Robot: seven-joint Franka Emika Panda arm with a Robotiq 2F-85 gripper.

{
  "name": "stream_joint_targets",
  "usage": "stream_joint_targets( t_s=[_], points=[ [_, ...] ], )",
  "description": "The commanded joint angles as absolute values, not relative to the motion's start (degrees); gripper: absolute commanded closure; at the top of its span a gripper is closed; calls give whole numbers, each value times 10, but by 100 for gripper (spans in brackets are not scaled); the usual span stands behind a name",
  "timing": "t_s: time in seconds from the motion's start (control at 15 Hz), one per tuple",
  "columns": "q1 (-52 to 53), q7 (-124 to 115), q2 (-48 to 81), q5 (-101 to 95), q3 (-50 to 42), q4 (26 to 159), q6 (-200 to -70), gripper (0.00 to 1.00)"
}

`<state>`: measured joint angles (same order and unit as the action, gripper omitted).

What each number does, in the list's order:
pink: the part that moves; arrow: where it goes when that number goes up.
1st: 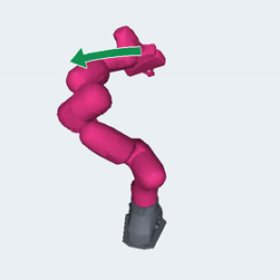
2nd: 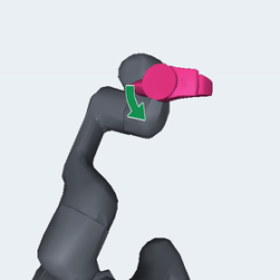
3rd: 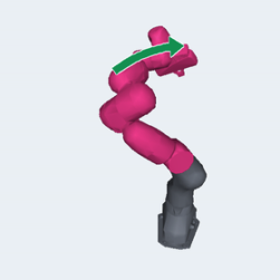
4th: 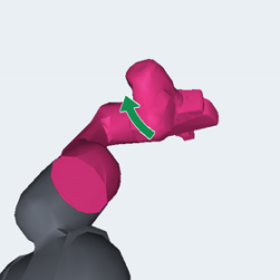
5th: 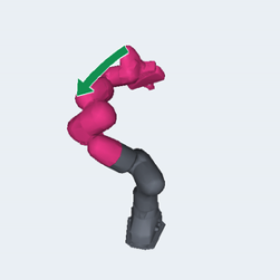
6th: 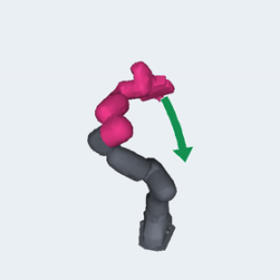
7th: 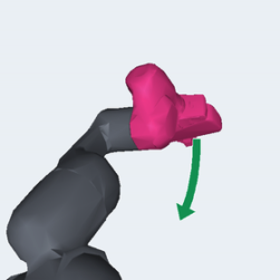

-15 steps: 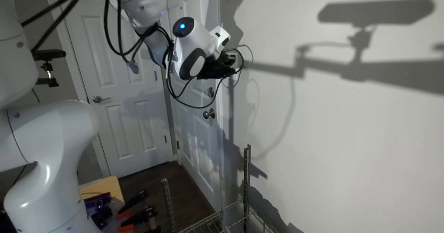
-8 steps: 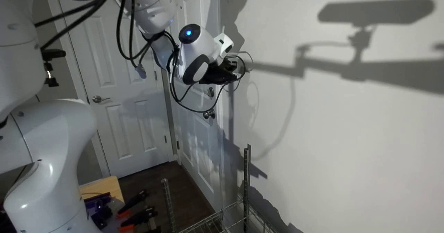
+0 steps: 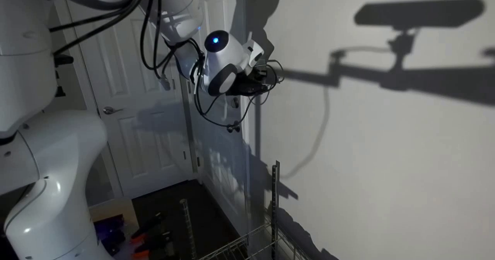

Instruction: Switch on the light

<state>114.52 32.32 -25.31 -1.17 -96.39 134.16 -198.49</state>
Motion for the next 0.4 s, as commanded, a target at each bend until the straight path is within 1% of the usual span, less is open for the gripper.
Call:
stream_joint_targets(
  t_s=[0.0,0.13,0.2,0.27,0.33],
  points=[
    [1179,343,-270,-23,-995,1309,-1985,93],
    [1163,335,-276,-25,-978,1315,-1985,94],
    [1158,333,-267,-22,-975,1313,-1984,96],
    [1154,323,-258,-15,-971,1337,-1984,68],
    [1154,323,-258,-15,-971,1338,-1984,95]
  ],
)
